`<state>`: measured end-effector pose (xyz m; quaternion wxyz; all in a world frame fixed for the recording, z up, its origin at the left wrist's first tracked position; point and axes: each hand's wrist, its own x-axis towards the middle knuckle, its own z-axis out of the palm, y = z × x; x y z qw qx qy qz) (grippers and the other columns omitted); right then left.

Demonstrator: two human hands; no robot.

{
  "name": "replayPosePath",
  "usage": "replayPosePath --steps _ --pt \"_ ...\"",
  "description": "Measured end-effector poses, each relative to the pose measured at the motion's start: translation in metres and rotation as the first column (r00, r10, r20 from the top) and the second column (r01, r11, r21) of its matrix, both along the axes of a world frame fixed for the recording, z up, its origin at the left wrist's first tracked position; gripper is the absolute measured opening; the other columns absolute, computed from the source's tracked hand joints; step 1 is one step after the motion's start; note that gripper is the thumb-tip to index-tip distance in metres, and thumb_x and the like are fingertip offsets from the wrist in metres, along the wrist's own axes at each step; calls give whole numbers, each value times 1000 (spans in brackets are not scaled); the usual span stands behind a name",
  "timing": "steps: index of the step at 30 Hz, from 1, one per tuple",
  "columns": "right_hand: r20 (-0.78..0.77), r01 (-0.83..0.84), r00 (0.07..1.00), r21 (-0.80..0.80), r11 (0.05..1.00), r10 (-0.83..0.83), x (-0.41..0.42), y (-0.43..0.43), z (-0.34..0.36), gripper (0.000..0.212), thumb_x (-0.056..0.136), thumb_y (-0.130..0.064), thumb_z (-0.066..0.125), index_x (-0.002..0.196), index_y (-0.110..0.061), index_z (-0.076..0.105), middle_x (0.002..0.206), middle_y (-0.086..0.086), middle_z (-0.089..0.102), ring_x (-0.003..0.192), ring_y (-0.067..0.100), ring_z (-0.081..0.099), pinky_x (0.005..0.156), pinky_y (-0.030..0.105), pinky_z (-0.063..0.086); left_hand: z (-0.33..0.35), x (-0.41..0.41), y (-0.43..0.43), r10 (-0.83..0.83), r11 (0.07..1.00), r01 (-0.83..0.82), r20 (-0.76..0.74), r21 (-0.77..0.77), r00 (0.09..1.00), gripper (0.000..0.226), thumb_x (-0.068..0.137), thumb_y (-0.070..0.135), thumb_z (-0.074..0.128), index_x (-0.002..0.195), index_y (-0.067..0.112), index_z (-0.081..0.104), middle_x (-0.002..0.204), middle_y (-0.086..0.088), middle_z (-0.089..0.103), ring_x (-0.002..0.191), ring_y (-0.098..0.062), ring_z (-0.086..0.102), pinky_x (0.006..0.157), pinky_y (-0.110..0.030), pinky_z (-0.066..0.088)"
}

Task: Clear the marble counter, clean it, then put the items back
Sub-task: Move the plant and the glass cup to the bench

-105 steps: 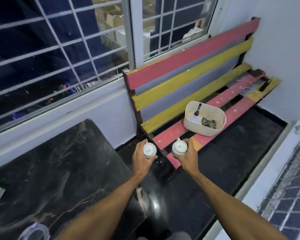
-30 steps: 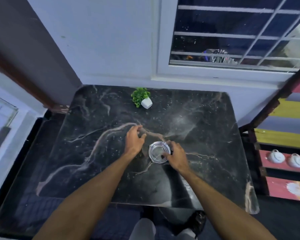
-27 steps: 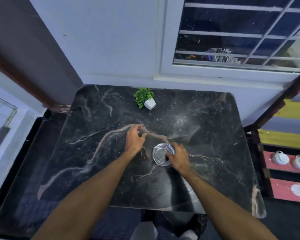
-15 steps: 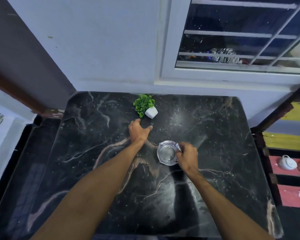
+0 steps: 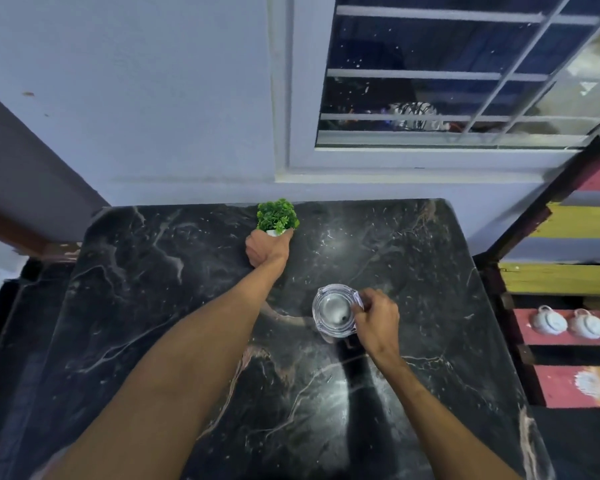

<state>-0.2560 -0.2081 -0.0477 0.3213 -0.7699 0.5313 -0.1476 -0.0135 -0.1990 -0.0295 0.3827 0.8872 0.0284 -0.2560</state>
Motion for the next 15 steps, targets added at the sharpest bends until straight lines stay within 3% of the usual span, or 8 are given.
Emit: replayPosePath --steps 2,5,8,11,15 --pt "19 29 999 13 999 -30 -8 -5 6 9 80 -5 69 84 -13 68 79 0 68 72 21 62 69 34 51 8 -15 8 -72 997 73 61 -6 996 57 79 41 86 118 2 71 128 -18 66 119 -36 62 92 -40 52" --pt "47 73 996 12 997 -73 -29 -17 22 12 78 -4 70 87 -12 71 82 2 68 74 21 61 69 31 47 19 -54 16 -191 973 203 111 -110 975 39 75 35 87 99 6 77 96 -10 70 96 -28 64 79 -33 49" --pt "60 138 989 11 990 -138 -65 -34 37 18 77 -4 71 94 -10 73 88 4 69 79 22 63 74 31 49 21 -105 14 -259 938 286 151 -197 954 35 64 41 89 79 13 75 74 -3 75 79 -27 72 67 -35 55" --pt "65 211 975 2 977 -211 -111 -56 52 18 77 -4 70 94 -9 73 89 5 69 81 23 63 75 31 49 19 -162 4 -343 880 383 182 -279 921 34 61 39 90 77 13 74 68 2 75 72 -20 74 66 -37 59" --pt "65 337 940 -9 941 -336 -209 -98 57 18 75 -6 67 93 -9 72 92 10 71 85 28 64 79 38 52 23 -260 -28 -444 770 499 228 -398 866 37 59 38 94 81 14 76 72 7 77 65 0 66 66 -23 57"
